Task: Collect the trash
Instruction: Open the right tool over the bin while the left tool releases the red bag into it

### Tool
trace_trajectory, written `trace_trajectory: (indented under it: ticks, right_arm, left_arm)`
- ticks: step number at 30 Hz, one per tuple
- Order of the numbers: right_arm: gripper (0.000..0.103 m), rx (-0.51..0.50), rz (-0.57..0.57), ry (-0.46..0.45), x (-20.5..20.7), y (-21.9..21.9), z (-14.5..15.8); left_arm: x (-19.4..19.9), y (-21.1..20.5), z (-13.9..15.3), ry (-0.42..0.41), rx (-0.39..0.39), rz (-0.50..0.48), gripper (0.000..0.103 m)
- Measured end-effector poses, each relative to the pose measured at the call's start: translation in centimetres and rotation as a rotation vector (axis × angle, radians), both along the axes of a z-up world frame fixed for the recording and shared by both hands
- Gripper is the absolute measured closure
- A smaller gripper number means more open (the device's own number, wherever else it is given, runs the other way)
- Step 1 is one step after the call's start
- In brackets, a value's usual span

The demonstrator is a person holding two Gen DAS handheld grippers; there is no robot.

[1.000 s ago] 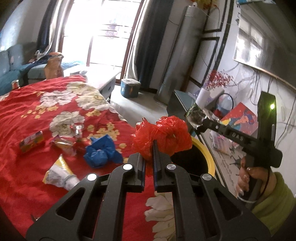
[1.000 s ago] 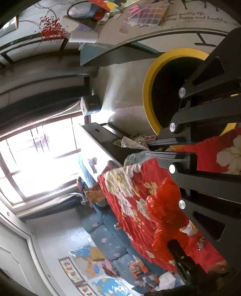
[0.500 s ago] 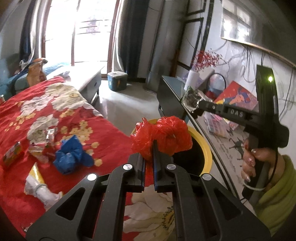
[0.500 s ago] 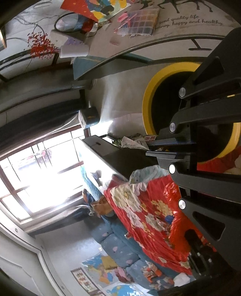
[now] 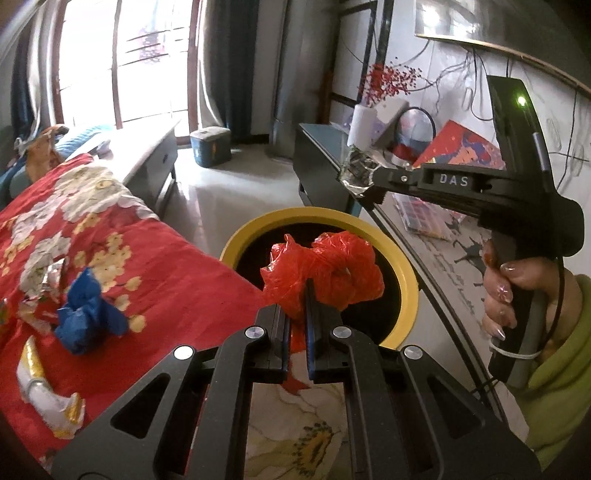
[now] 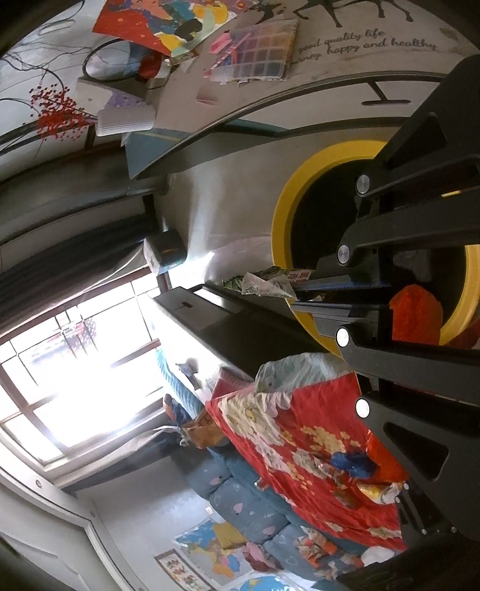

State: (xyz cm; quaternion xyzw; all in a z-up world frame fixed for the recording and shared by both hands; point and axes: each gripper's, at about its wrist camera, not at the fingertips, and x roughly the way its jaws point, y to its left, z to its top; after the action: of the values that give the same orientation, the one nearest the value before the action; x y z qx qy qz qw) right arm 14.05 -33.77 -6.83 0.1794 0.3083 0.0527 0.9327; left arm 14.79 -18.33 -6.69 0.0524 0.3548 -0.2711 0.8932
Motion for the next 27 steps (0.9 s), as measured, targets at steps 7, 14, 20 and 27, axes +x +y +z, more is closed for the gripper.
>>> trace_trajectory:
  ticks: [7, 14, 20, 27]
  right_arm:
    - [0.097, 0.018, 0.008, 0.03, 0.7, -0.5, -1.2]
    - [0.097, 0.038, 0.029, 0.062, 1.2, -0.5, -2.2]
    - [0.076, 0.045, 0.028, 0.081, 1.6, -0.5, -2.7]
    - [0.048, 0.025, 0.011, 0.055, 1.1, -0.3, -2.2]
  left_arm:
    - [0.7, -1.4, -1.1, 0.027, 0.027, -0.03, 0.1]
    - [1.7, -2.2, -2.1, 0.055, 0.038, -0.038, 0.1]
    - [2.0, -1.7, -2.0, 0.068, 0.004, -0.027, 0.059]
    - [1.6, 0.1, -0.9, 0.052, -0.059, 0.027, 0.021]
